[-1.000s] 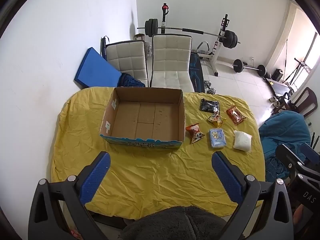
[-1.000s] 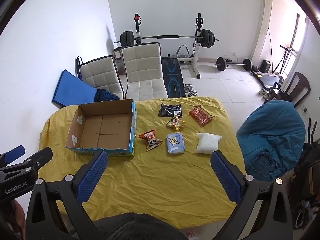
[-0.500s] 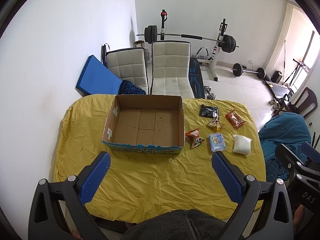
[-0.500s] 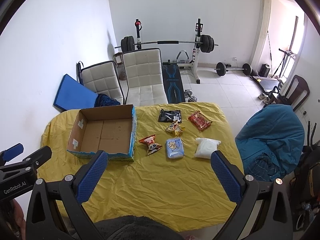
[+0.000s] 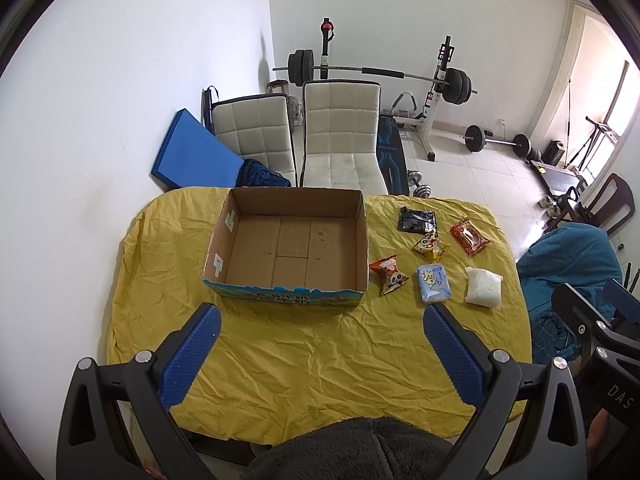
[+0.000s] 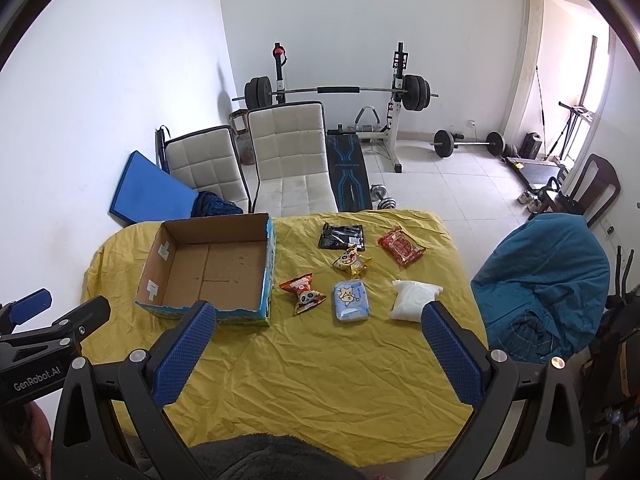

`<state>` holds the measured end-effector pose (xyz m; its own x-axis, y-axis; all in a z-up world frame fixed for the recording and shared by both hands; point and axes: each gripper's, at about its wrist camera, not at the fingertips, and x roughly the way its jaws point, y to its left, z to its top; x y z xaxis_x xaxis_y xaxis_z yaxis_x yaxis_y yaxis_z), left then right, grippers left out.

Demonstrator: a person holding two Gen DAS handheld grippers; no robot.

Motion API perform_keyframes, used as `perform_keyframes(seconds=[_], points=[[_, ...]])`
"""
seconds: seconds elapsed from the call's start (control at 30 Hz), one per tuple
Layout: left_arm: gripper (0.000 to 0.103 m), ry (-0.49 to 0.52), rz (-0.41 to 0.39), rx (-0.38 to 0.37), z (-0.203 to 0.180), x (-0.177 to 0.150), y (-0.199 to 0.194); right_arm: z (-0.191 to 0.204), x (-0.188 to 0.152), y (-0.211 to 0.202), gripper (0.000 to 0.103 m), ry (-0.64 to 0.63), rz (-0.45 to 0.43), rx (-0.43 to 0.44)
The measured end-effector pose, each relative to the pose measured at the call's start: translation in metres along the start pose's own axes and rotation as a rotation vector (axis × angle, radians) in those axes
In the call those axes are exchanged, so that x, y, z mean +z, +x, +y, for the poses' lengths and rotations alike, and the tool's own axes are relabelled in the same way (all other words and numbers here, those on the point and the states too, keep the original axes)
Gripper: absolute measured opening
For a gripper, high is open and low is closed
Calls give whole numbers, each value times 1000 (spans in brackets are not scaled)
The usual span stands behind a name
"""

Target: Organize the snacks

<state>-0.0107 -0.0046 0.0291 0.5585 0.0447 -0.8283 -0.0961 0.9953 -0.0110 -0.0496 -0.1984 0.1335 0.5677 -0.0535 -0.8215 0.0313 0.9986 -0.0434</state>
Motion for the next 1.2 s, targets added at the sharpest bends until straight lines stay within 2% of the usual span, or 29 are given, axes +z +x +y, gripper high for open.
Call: perform_keyframes(seconds=[1.2], points=[[103, 11, -16, 26, 1, -2, 3, -10, -7, 3, 103, -3, -9, -21]])
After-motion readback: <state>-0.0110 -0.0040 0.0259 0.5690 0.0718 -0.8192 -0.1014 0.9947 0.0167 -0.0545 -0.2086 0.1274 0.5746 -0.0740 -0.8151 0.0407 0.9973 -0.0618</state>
